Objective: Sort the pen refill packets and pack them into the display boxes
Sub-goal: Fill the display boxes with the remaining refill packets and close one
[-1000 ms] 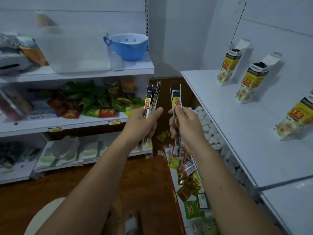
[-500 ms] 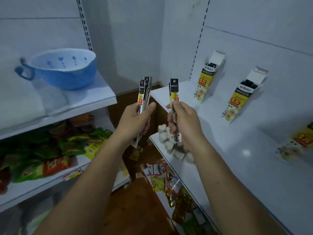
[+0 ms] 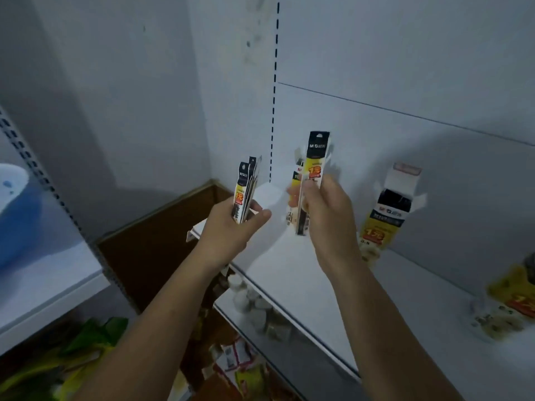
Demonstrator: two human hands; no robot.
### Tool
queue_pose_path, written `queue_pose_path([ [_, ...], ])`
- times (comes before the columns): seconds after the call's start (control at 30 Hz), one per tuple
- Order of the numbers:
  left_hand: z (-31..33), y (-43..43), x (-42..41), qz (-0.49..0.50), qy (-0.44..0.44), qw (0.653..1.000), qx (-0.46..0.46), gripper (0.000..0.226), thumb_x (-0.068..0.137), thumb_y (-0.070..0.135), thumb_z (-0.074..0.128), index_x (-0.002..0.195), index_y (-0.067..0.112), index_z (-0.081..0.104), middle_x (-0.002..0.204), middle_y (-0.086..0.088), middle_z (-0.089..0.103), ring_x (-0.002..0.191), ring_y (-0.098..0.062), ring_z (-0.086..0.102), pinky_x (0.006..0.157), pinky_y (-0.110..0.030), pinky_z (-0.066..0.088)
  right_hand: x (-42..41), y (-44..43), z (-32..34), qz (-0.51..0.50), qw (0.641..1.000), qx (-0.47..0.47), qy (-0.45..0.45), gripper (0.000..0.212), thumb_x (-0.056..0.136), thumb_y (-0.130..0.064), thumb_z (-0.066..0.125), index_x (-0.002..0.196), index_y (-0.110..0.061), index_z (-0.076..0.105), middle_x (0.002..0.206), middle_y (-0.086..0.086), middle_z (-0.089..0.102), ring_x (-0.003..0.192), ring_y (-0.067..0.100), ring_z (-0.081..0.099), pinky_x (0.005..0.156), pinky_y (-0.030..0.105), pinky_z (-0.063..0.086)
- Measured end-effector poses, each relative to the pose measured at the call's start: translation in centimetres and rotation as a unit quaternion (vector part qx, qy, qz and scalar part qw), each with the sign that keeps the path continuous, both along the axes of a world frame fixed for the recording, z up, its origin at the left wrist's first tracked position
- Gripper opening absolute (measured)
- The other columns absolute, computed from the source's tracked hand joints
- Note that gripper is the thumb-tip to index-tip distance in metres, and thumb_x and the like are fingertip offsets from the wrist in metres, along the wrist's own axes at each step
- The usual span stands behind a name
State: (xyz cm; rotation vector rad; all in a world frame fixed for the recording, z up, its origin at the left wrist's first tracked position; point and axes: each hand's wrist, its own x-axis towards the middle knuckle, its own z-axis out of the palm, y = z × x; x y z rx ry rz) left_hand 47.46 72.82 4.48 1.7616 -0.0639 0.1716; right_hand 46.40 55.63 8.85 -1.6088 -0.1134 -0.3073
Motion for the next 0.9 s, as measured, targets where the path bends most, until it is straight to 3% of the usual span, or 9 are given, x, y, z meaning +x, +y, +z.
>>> queue_pose_path([
  [0.13,0.5,-0.8,3.9,-0.006,-0.009,1.0,0.0,0.033,0.084,0.033,0.086,0.111,0.025,0.068,0.097,0.01,0.072,0.061,-0.004,0.057,0.053,-0.025,0.047,2.7,-1.6,3.1,-0.071,0.995,0.03,-0.058,0.02,0.109,-0.023,0.051,0.11,-0.015,0.069,0.086,-0.004,0.071,0.081,0.008,0.065,0.077,0.027,0.053],
  [0.23,1.2,-1.8,6.5,-0.051,-0.017,0.998,0.013,0.06,0.077,0.042,0.09,0.129,0.031,0.063,0.119,0.017,0.07,0.083,-0.005,0.061,0.075,-0.031,0.054,4.8,-2.3,5.6,-0.107,0.988,0.032,-0.108,0.018,0.108,-0.022,0.052,0.115,-0.019,0.068,0.097,-0.005,0.076,0.09,0.021,0.071,0.078,0.027,0.056],
  [0.33,1.6,-2.5,8.8,-0.092,0.0,0.996,0.001,0.072,0.076,0.037,0.091,0.14,0.032,0.057,0.129,0.018,0.067,0.103,-0.016,0.065,0.095,-0.046,0.054,6.8,-2.3,7.0,-0.126,0.983,0.026,-0.132,0.015,0.107,-0.018,0.053,0.114,-0.019,0.067,0.101,-0.003,0.077,0.096,0.03,0.071,0.084,0.034,0.059],
  [0.4,1.6,-2.8,10.3,-0.126,0.0,0.992,-0.001,0.068,0.079,0.029,0.09,0.139,0.033,0.057,0.13,0.018,0.068,0.111,-0.024,0.067,0.097,-0.05,0.055,8.0,-1.8,7.4,-0.144,0.982,0.006,-0.12,0.014,0.108,-0.018,0.053,0.113,-0.019,0.066,0.103,-0.006,0.078,0.092,0.025,0.071,0.083,0.034,0.058],
  [0.47,1.3,-3.1,11.6,-0.16,-0.005,0.987,-0.006,0.06,0.082,0.022,0.088,0.132,0.036,0.058,0.119,0.019,0.071,0.106,-0.016,0.069,0.086,-0.04,0.059,9.0,-1.3,7.2,-0.162,0.981,-0.018,-0.107,0.014,0.108,-0.019,0.053,0.113,-0.02,0.066,0.105,-0.008,0.078,0.086,0.014,0.068,0.082,0.037,0.058],
  [0.6,0.2,-3.0,13.2,-0.195,-0.036,0.98,0.003,0.036,0.089,0.013,0.081,0.111,0.035,0.064,0.069,0.027,0.068,0.057,0.008,0.063,0.056,-0.01,0.048,10.2,-0.6,6.5,-0.178,0.979,-0.034,-0.092,0.014,0.108,-0.019,0.052,0.114,-0.02,0.065,0.108,-0.006,0.078,0.089,0.014,0.07,0.085,0.041,0.059],
  [0.67,-0.2,-2.8,13.6,-0.203,-0.039,0.978,0.013,0.028,0.09,0.017,0.081,0.107,0.035,0.067,0.061,0.027,0.065,0.052,0.007,0.06,0.055,-0.011,0.045,10.4,-0.4,6.0,-0.176,0.979,-0.065,-0.08,0.014,0.109,-0.019,0.052,0.114,-0.022,0.064,0.108,-0.007,0.078,0.093,0.015,0.072,0.087,0.04,0.061],
  [0.83,-1.5,-2.3,14.6,-0.197,-0.039,0.979,0.033,0.023,0.088,0.034,0.082,0.101,0.048,0.069,0.071,0.026,0.07,0.056,0.004,0.062,0.063,-0.025,0.049,10.3,-0.2,5.0,-0.168,0.971,-0.158,-0.061,0.012,0.107,-0.013,0.052,0.109,-0.01,0.064,0.099,-0.005,0.078,0.087,0.008,0.073,0.077,0.017,0.055],
  [0.9,-1.7,-2.3,14.6,-0.198,-0.046,0.978,0.044,0.023,0.088,0.039,0.081,0.107,0.046,0.071,0.079,0.025,0.073,0.059,0.003,0.064,0.066,-0.027,0.052,10.2,-0.4,4.7,-0.162,0.969,-0.183,-0.041,0.013,0.107,-0.013,0.052,0.107,-0.009,0.064,0.095,-0.005,0.077,0.094,0.003,0.073,0.077,0.016,0.055],
])
